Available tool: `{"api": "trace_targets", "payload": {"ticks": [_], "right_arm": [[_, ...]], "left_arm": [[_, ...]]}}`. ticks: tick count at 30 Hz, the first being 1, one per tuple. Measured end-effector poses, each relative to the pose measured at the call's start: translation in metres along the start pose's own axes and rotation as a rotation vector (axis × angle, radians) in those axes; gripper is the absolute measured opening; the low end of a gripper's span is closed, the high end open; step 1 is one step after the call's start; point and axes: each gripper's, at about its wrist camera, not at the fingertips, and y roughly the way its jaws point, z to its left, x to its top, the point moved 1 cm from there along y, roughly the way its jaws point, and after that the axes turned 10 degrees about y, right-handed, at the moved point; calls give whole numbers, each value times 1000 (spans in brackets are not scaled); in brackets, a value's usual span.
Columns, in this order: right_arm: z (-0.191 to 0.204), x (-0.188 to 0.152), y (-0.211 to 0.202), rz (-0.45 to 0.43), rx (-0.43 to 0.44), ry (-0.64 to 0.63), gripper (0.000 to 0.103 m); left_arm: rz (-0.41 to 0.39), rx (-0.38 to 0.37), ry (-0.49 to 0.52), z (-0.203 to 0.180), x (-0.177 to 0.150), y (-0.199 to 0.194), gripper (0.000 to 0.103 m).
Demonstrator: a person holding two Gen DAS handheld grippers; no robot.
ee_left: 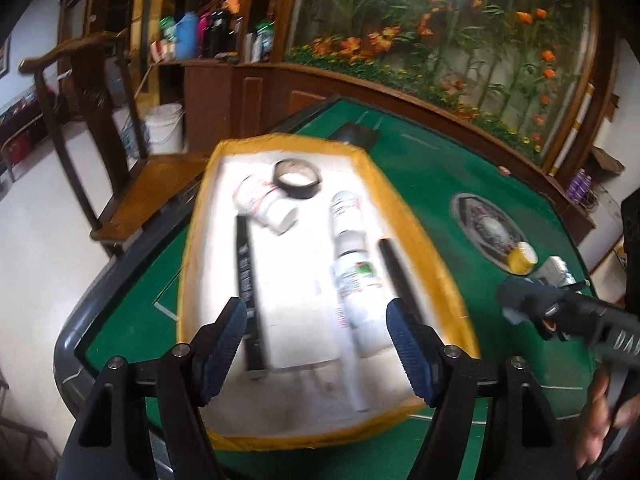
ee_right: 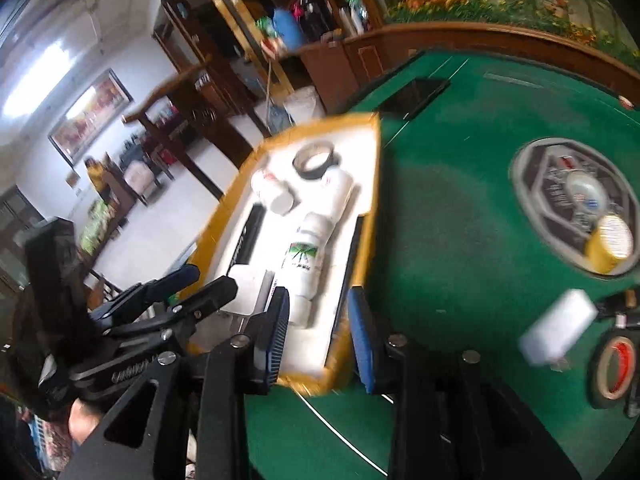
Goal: Organize rigid objects
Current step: 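Grasp a white plug charger with the left tool while the right tool grasps the black plastic part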
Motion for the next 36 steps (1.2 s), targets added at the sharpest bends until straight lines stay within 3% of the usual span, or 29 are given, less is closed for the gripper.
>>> {"api": "trace_targets", "payload": {"ticks": [2,6,10,14,21,22,23,24,25,28,36], "right_arm": [[-22,1,-35,-74,1,15,29],[-77,-8,-98,-228,-84,78,33],[-131,-28,-133,-271,-130,174,33],[-171,-44,-148,-289,-166,263,33],[-213,-56,-156,-294,-196,360,34],[-215,-58,-155,-293,-199,366,36],[-217,-57,-154,-287,-206,368,40],[-219,-57,-152,-281,-216,368,41],[-221,-58,-151,-276,-227,366,42],[-225,-59,-147,-258,-264,360,52],[-228,-48,-125,-206,-400,353,64]], "left_arm": [[-15,-44,40,-17,6,-5,76],[-9,-148,141,-68,15,-1,79],[35,-259,258,-131,20,23,80],[89,-283,341,-181,23,58,81],[161,-262,410,-227,33,107,81],[169,-246,413,-229,33,114,77],[180,-227,406,-229,32,122,60],[208,-226,398,-228,31,131,51],[185,-211,401,-226,31,129,42],[185,-200,392,-219,23,123,42],[149,-143,382,-201,0,100,42]]}}
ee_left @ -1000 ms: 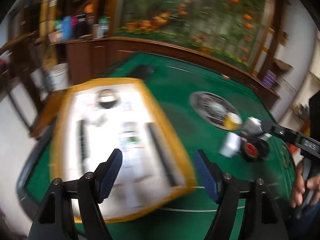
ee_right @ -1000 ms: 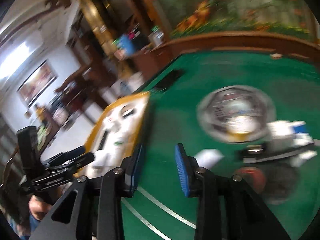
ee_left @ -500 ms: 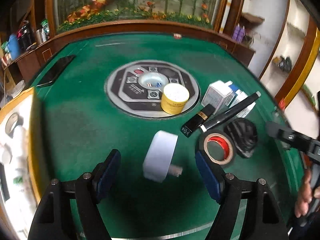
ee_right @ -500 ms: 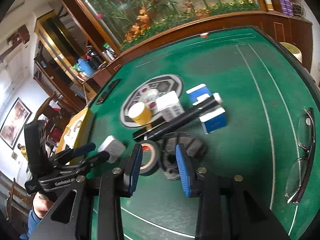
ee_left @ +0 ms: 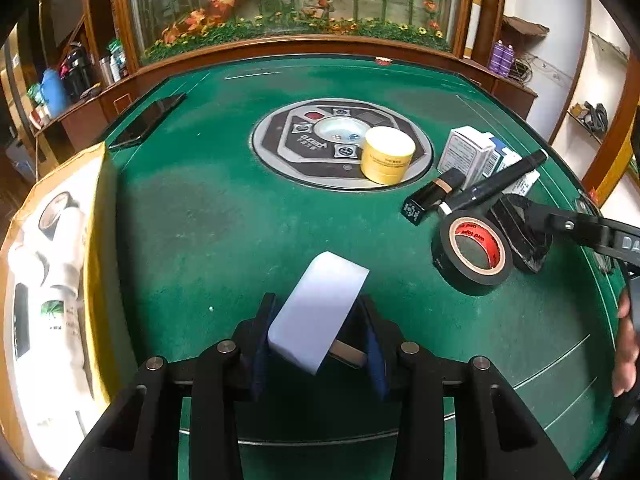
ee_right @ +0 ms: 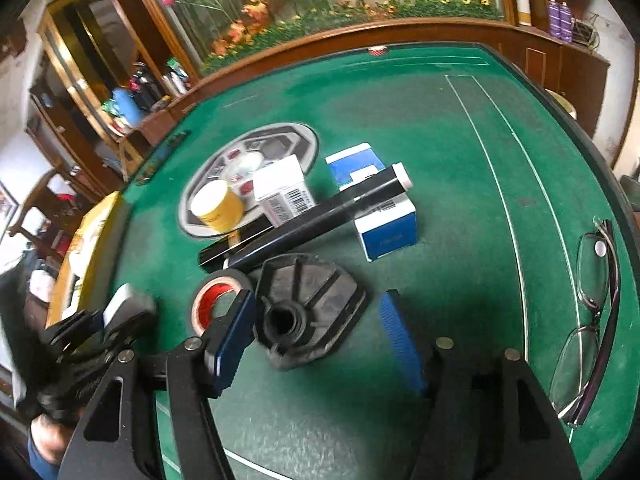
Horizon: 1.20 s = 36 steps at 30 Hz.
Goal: Organize rigid objects
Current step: 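Grasp a white plug charger with the left tool while the right tool grasps the black plastic part, then carry the charger into the tray with the left tool while the right tool drops the black part there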
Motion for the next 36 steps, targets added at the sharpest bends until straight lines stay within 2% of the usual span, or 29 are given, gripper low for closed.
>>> {"api": "trace_targets", "payload": {"ticks": [3,6,10,12,13,14,18,20,26,32,36], "right_arm": [[9,3,11,-4,-63,-23,68],[10,3,15,-18,-92,-30,80],[8,-2,17,-11,-78,-41,84],[8,-4,14,-29,-66,-51,80],[9,-4,15,-31,-47,-58,69],[10,-4,13,-31,-16,-55,53],[8,-3,8,-35,17,-44,46],[6,0,2,-41,67,-12,46],[17,0,-25,-155,174,-39,45],[31,-2,-28,-202,184,-94,45],[38,-3,-36,-281,178,-133,45]], "left_arm": [[3,0,1,1,0,2,42],[7,11,12,-2,1,4,42],[6,14,15,-3,2,5,42],[3,17,17,-4,2,6,42],[2,18,18,-4,2,6,42],[0,19,18,-4,2,6,42],[-6,6,5,-2,2,7,42],[-10,-3,-6,0,2,6,42],[-10,-23,-23,0,2,3,42],[-40,-59,-45,-4,2,-7,42],[-63,-71,-50,-12,4,-13,42]]}}
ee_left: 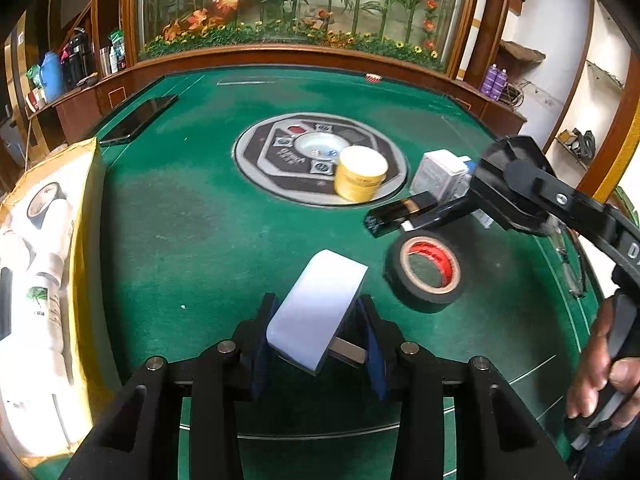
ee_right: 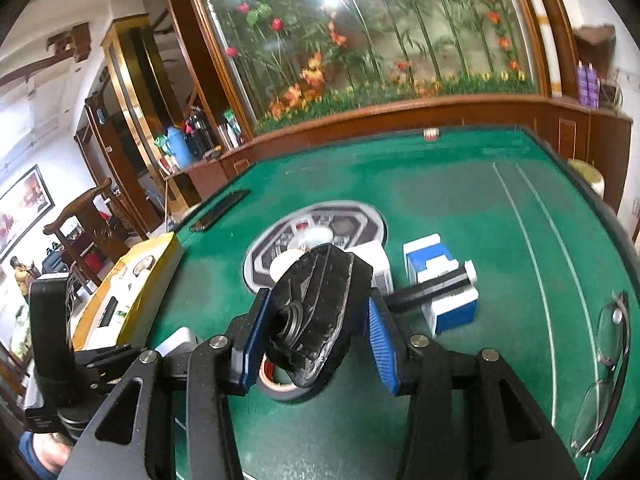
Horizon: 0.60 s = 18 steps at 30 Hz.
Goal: Organize rigid objects
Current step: 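Carry the charger into the tray with the left tool while the right tool drops the black part there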
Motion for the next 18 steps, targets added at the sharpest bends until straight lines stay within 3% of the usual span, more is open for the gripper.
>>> {"api": "trace_targets", "payload": {"ticks": [7,18], "right_arm": [[6,0,2,-35,-9,-46,44],[-1,0,8,17,69,36,41]], "left_arm": [[-21,-3,23,-16,1,-14,42],[-92,11,-13,-3,9,-48,42]]}}
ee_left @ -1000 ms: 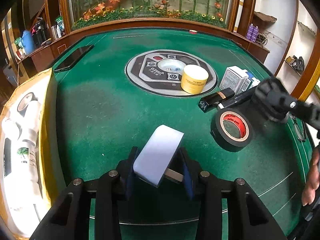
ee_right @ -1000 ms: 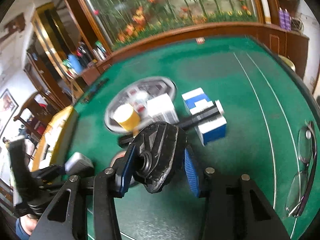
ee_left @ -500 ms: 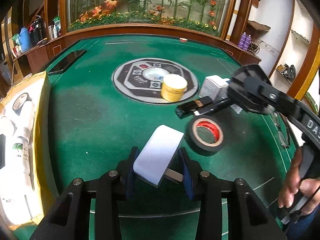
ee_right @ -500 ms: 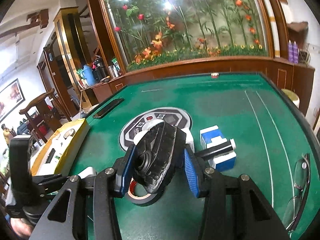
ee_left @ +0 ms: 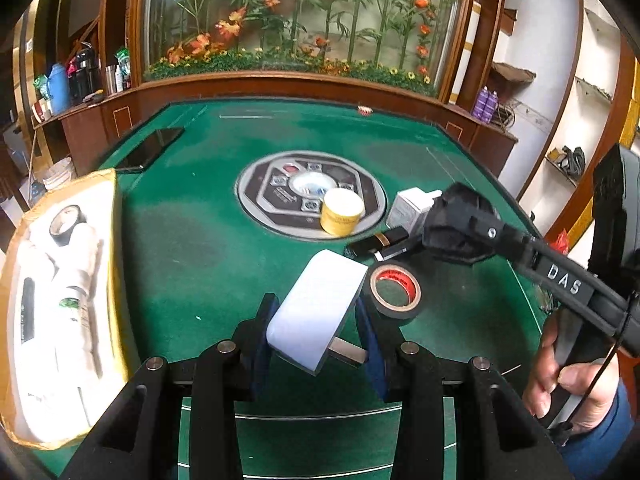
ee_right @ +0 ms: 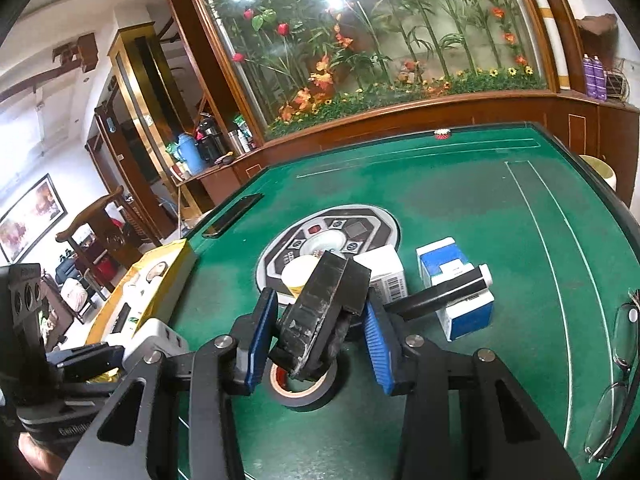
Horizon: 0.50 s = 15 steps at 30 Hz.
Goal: Organize rigid objects
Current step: 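Carry the charger into the tray with the left tool while the right tool drops the black part there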
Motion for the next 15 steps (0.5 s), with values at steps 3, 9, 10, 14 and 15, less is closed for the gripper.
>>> {"api": "trace_targets", "payload": {"ticks": [3,9,10,14,15], "right_arm": [[4,-2,1,7,7,-18,41],[25,-11,7,54,48,-29,41],[32,-13,9,66,65,-31,41],[69,-23,20,94,122,-60,41],[79,-27,24,106,140,-72,41]], "left_arm": [[-30,-1,-20,10,2,-10,42],[-77,17,-68,42,-1,-30,42],[-82,23,-75,47,-2,-33,42],[-111,52,-120,76,-10,-51,42],[-117,61,-128,80,-12,-54,42]]}}
